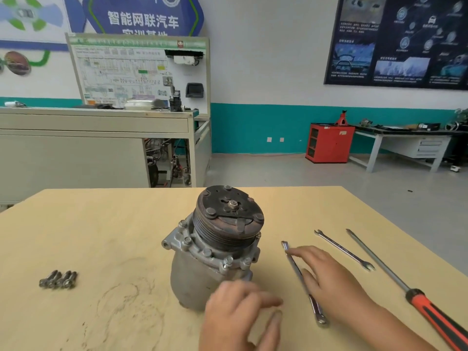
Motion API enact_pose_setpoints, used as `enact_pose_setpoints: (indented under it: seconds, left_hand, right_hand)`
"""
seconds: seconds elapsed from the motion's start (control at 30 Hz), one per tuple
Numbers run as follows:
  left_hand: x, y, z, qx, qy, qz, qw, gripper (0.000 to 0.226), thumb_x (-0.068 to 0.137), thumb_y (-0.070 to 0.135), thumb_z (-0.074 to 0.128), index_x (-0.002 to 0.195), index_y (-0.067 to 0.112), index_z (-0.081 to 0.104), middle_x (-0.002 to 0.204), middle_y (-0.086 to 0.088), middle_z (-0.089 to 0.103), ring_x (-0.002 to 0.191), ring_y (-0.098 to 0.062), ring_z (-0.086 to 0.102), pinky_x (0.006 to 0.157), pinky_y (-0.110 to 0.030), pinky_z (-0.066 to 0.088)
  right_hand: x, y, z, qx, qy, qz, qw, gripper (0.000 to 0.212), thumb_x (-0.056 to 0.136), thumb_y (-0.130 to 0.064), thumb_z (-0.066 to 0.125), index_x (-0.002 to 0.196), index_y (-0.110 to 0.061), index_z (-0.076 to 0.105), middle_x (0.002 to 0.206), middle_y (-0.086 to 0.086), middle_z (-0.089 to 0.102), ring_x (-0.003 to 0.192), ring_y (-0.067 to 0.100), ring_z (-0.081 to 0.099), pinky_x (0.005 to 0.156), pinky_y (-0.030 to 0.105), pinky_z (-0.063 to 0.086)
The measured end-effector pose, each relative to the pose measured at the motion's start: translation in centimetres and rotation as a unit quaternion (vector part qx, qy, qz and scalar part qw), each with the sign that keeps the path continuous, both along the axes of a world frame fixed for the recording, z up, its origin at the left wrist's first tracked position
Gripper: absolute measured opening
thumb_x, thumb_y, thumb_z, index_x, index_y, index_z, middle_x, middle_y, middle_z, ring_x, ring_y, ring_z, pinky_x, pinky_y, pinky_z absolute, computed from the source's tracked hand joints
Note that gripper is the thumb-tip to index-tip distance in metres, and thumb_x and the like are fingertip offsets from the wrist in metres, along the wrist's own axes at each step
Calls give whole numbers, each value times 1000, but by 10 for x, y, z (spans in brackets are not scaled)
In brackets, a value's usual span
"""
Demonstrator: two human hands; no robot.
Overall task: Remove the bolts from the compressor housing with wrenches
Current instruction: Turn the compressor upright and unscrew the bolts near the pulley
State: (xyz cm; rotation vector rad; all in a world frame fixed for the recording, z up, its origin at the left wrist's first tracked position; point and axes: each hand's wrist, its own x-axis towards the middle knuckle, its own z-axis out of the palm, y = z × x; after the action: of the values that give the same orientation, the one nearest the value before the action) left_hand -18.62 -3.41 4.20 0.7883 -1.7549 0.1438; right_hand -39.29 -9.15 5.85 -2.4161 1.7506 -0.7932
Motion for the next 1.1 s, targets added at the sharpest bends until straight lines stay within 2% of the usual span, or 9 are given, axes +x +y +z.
enact_pose_setpoints:
  seconds: [0.07,0.13,0.2,0.3,0.43,0.77,0.93,1.03,1.1]
  left_hand:
    - [39,-5,10,0,78,34,996,11,86,46,59,92,38,61,86,22,51,82,5,49,73,-24,43]
    - [38,-8,32,71,98,62,991,13,76,46,61,87,39,62,82,18,55,81,-1,52,69,-40,44]
    - [36,-10,36,113,92,89,985,15,72,50,58,81,41,64,80,13,59,79,-13,58,67,-48,44]
    - [40,-15,34,142,84,124,978,24,69,54,53,79,37,65,75,16,53,75,-4,49,70,-34,29]
    - [35,-18,36,149,86,146,974,27,68,52,52,71,32,70,67,14,45,70,-5,43,71,-32,23]
    - [32,-18,39,130,98,141,976,14,69,39,67,69,26,72,64,15,41,66,-7,42,69,-36,32]
    - [37,-21,38,154,99,122,976,22,64,53,60,72,33,67,68,13,48,69,-4,46,74,-41,37]
    - [37,-22,36,157,79,120,977,31,65,60,58,81,34,69,74,13,51,74,-5,49,78,-34,30]
    - [37,-20,37,139,80,110,981,32,68,58,59,84,32,70,75,13,51,74,-4,47,78,-37,32]
  right_hand:
    - [31,25,25,-75,-191,65,977,19,84,-25,56,93,-41,60,92,-26,63,88,-7,56,69,4,36]
    - [64,43,43,-75,-279,111,951,9,76,-40,58,76,-35,65,74,-21,64,66,-4,57,58,3,37]
    - [91,50,49,-31,-290,105,951,21,69,-52,59,74,-33,67,69,-17,65,60,1,57,57,12,44]
    - [110,42,50,-10,-274,40,961,24,69,-50,69,77,-27,65,62,-12,63,55,1,54,59,23,49]
    - [116,35,51,-20,-270,2,963,19,70,-39,75,64,-31,59,53,-16,59,54,-2,55,53,16,46]
    - [119,33,54,-46,-264,19,963,4,71,-20,74,73,-20,70,55,-12,59,53,3,54,58,23,51]
    - [114,39,54,-40,-247,70,966,19,72,-21,64,85,-33,69,71,-11,65,63,4,58,58,18,48]
    - [103,48,45,-13,-319,76,945,31,67,-28,56,90,-48,61,87,-19,68,71,0,64,58,8,44]
    - [85,47,34,-35,-363,44,930,25,69,-25,58,88,-41,62,90,-16,68,68,2,64,56,7,42]
